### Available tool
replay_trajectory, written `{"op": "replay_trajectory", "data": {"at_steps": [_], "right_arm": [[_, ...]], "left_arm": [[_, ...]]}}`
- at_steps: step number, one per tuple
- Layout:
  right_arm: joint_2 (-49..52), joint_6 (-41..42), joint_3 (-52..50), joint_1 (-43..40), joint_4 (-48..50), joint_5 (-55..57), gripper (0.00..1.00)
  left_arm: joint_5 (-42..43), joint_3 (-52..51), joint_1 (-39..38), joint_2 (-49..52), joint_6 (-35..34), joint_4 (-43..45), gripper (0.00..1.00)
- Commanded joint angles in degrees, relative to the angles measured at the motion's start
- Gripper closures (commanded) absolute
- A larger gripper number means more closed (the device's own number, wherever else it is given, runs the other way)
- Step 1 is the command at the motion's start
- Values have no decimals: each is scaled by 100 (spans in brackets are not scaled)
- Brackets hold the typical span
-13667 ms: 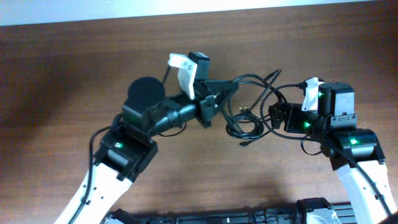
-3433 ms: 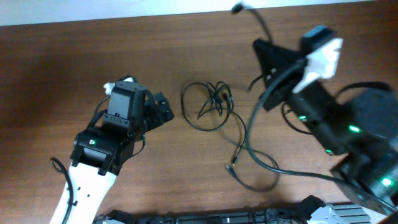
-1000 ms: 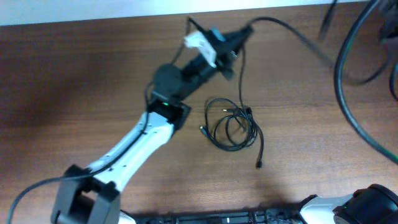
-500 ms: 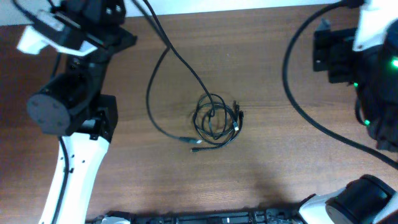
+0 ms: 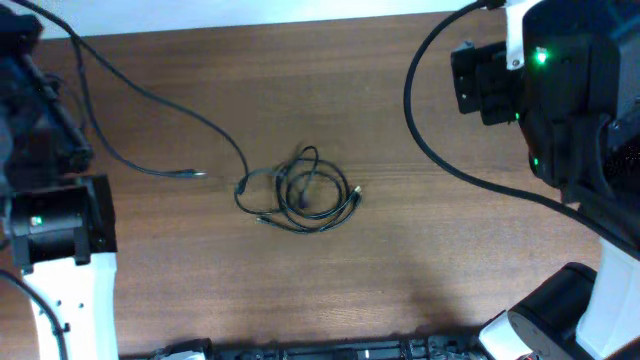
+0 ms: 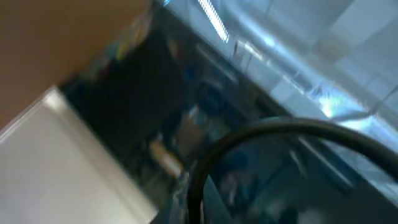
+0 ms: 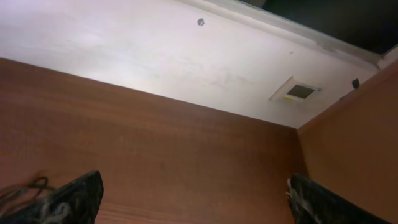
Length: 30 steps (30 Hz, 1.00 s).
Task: Untangle cables
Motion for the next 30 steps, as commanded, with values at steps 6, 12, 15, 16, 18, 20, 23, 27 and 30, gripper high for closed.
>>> {"op": "replay_trajectory", "data": {"at_steps": [6,12,15,16,18,20,23,27,30], "right_arm": [[46,96,-85,-11,-46,-404,6],[662,-664,-1198,-361,-153,-2044,6],[975,-688,-1572,-664,-17,-2638,7],[1056,-688,-1602,-756,13,-2763,7],[1130,-686,-1602,-918,144,-2999,6],[1130,-684,-1602,-1058,227,-3327,6],[1141,-682,-1602,-1298,278,-3862,6],[1141,-682,-1602,-1547,275,-4041,6],[1141,-682,-1602,-1547,278,-4041,7]], "left_arm": [[717,26,-570,-13,-802,1270,100],[269,48,-570,-208,-431,2009,100],[-739,48,-570,-225,1513,1606,100],[-1196,48,-570,-192,2061,1399,100],[-1567,48,-280,-98,3108,883,100],[-1561,48,286,46,3305,188,100],[-1290,48,1191,310,3324,-1163,100],[52,48,2352,970,3985,-2315,100],[133,48,2855,1676,4533,-2656,100]]}}
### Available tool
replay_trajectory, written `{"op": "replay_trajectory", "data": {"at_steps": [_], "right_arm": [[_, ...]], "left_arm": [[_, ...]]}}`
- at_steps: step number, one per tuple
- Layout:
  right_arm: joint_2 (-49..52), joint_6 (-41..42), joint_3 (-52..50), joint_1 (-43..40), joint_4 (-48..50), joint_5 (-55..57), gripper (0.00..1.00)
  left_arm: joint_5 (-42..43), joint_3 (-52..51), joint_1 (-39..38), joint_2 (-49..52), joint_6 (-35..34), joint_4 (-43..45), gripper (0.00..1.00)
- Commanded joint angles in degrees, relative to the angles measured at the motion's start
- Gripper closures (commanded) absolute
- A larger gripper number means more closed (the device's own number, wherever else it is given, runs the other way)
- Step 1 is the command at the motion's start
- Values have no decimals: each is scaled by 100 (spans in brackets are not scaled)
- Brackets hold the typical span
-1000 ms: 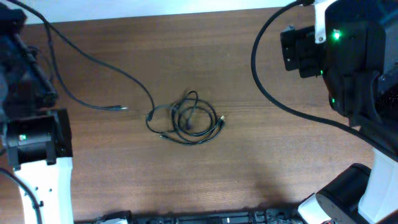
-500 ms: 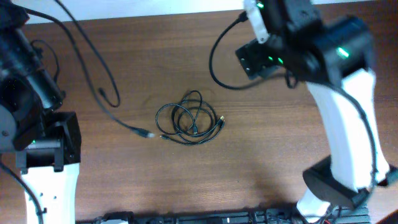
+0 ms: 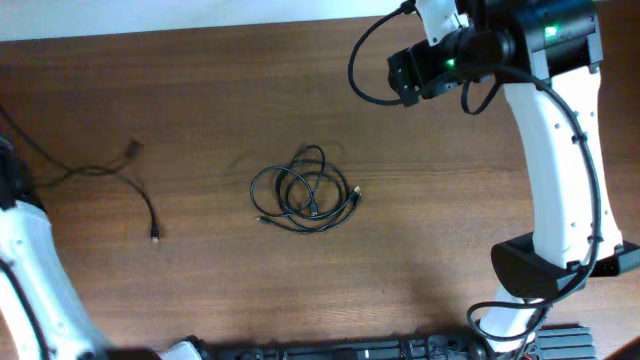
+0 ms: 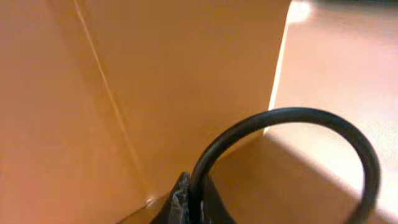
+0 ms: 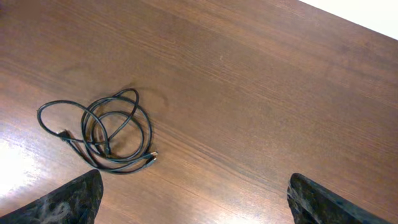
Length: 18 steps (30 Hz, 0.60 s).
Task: Untangle cables
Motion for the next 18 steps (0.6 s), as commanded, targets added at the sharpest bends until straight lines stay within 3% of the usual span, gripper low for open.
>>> {"op": "replay_trajectory", "data": {"at_steps": [1,6,7,8,9,16,18], "right_arm": [[-59,-39,39,-11,17,-138,6],[-59,-39,39,-11,17,-136,7],[-59,-37,39,-11,15,-138,6],[-59,-39,39,-11,15,-138,7],[-59,-39,39,-11,15,-136,6],[-61,-39,39,-11,15,-136,6],[-61,-35,42,-9,17,-144,7]], "left_arm": [[166,22,505,767,723,-81,100],[-328,22,1102,1556,719,-374,100],[-304,22,1174,1641,713,-452,90],[-308,22,1211,1705,647,-505,56],[-304,22,1235,1794,610,-601,1],[-188,22,1220,1749,614,-1010,1],[426,22,1154,1694,741,-1250,1]]}}
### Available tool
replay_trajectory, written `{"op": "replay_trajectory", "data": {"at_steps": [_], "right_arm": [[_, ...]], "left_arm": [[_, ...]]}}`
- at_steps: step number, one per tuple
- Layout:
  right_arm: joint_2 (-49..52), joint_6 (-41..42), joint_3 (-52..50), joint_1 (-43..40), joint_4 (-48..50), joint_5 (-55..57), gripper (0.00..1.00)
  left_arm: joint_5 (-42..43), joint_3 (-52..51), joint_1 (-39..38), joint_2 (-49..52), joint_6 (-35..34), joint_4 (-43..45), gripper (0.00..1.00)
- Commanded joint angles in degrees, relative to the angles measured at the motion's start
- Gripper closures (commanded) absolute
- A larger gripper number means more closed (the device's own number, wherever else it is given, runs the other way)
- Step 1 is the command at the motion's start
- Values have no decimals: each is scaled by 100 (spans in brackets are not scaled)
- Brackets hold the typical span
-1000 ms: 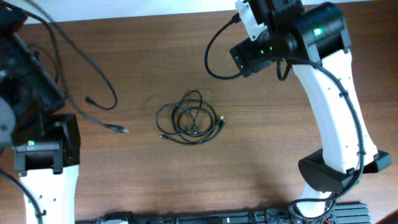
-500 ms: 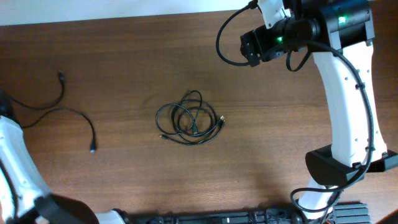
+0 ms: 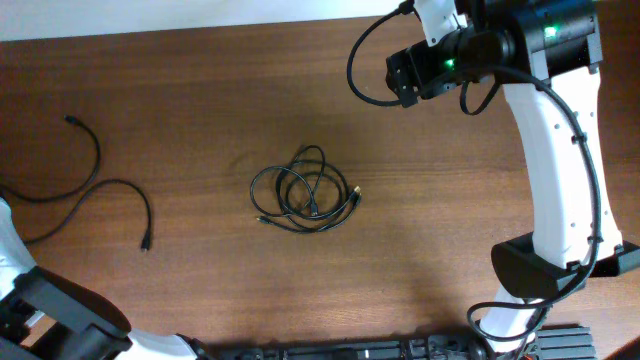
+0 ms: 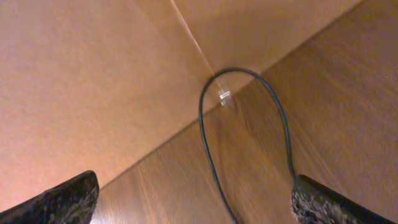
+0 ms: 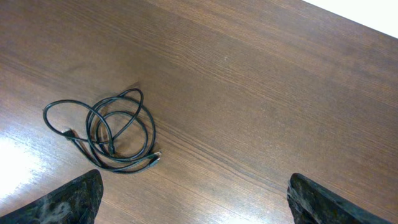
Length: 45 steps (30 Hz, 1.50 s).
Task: Untangle cables
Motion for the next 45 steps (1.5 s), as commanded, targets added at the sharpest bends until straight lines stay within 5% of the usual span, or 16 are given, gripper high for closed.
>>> {"op": "replay_trajectory", "data": {"at_steps": [1,7,11,15,20,22,26,36,38,40,42,43,45], "right_arm": [[-87,-33,59,-13,39,-225,7],[-715,116,83,-256,142,-264,6],[-1196,111,81,-1174,-122,-267,6],[-1305,92,66,-2291,-461,-313,5],[-1305,90,66,-2566,-459,-308,5],[-1305,92,66,-2566,-461,-308,6],[-1305,92,66,-2566,-461,-310,5],[-1305,92,66,-2566,-461,-310,6],[-1305,92,66,-2559,-461,-310,6],[-1305,92,66,-2559,-461,-310,6],[-1305,92,66,-2559,-461,-310,6],[-1305,94,66,-2559,-461,-310,6],[-1305,92,66,-2562,-461,-310,6]], "left_arm": [[1274,22,-168,-162,302,-400,1],[4669,22,-2107,-442,848,-1609,1],[4754,20,-3790,-428,2218,-2599,1],[4752,7,-4953,-424,2402,-2638,1],[4404,7,-6078,-297,1366,-2234,1],[3163,7,-6690,-118,251,-1978,1],[2037,9,-7635,605,-828,-1696,1],[1425,11,-7873,1622,-1843,-1703,2],[1449,11,-7873,1714,-1845,-1725,16],[1449,11,-7873,1718,-1843,-1685,42],[1449,11,-7873,1718,-1843,-1615,83],[1449,11,-7873,1718,-1840,-1609,96],[1445,11,-7873,1718,-1829,-1611,100]]}}
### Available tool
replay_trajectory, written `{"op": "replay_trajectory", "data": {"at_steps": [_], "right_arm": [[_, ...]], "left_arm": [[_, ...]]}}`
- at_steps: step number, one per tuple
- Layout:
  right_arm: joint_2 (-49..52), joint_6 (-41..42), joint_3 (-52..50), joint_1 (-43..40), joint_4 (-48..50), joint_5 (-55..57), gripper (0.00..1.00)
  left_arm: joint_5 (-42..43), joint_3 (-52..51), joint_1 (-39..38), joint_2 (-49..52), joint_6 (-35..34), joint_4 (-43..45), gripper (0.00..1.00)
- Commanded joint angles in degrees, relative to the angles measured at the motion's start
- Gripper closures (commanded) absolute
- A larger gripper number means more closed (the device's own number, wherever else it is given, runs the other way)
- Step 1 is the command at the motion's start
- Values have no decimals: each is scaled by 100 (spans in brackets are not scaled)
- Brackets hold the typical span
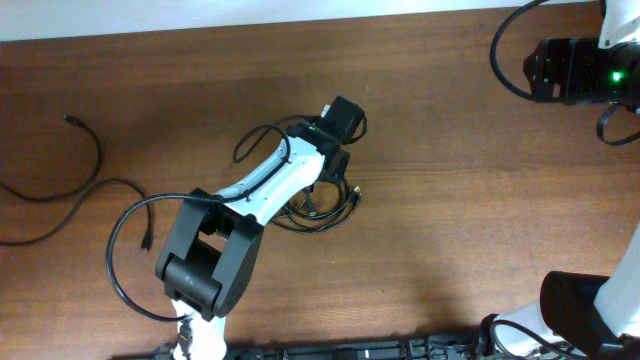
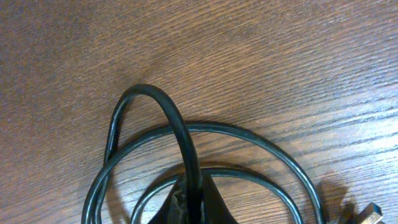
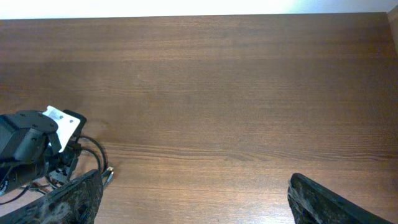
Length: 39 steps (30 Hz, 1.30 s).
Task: Untangle cables
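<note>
A tangle of thin black cable [image 1: 320,222] lies at the middle of the brown table [image 1: 450,250]. My left gripper [image 1: 325,178] is down on it, the white arm reaching across from the front left. In the left wrist view the left gripper [image 2: 189,200] is shut on one strand, which arches up out of the jaws as a loop [image 2: 155,99] over two round coils. A metal plug [image 2: 372,214] shows at the lower right. My right gripper [image 3: 202,202] stands open, high over the far right of the table, holding nothing.
A separate black cable [image 1: 95,188] lies loose in curves at the table's left, one plug [image 1: 146,242] toward the front. The left arm's own black lead [image 1: 125,260] loops beside its base. The right arm [image 1: 580,70] hangs over the far right corner.
My left gripper was open at the far left over the loose cable; now it is at the central tangle, shut on a strand. The right arm has moved from the far middle to the far right corner.
First a cable ran from the far-left corner to an end beside the tangle, with my left gripper shut on it. Then that cable lay at the left, still in the jaws. Then it lay loose, jaws open. Now the left gripper holds a strand of the tangle.
</note>
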Motion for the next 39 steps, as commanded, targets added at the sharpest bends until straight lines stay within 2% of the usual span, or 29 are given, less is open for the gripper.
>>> {"op": "replay_trajectory", "data": {"at_steps": [1,5,8,14,18,22,31,33,37,39], "right_arm": [[-11,24,33,-37,-35,-55,6],[-9,24,33,-37,-35,-50,6],[44,24,31,-37,-35,-33,6],[44,-9,-348,-37,-33,-37,6],[44,-111,-634,-37,-33,-35,6],[44,-109,-717,-37,-22,-37,6],[44,-131,-717,-37,-33,-37,6],[44,-131,-717,-37,-33,-37,6],[44,-129,-717,-37,-33,-37,6],[44,-131,-717,-37,-33,-37,6]], "left_arm": [[-59,22,-28,42,13,-11,100],[-103,636,-28,-308,649,-518,100],[79,2081,-24,-990,1255,-1075,100],[743,4321,197,-1740,2188,-1152,100],[850,5045,221,-1919,2330,-1152,100],[968,5324,221,-2015,2295,-964,100],[957,5488,221,-2081,1349,695,100],[699,5499,221,-2098,1355,807,100],[-1207,5497,328,-2100,1840,393,100],[-1606,5497,704,-2100,1838,39,100]]}}
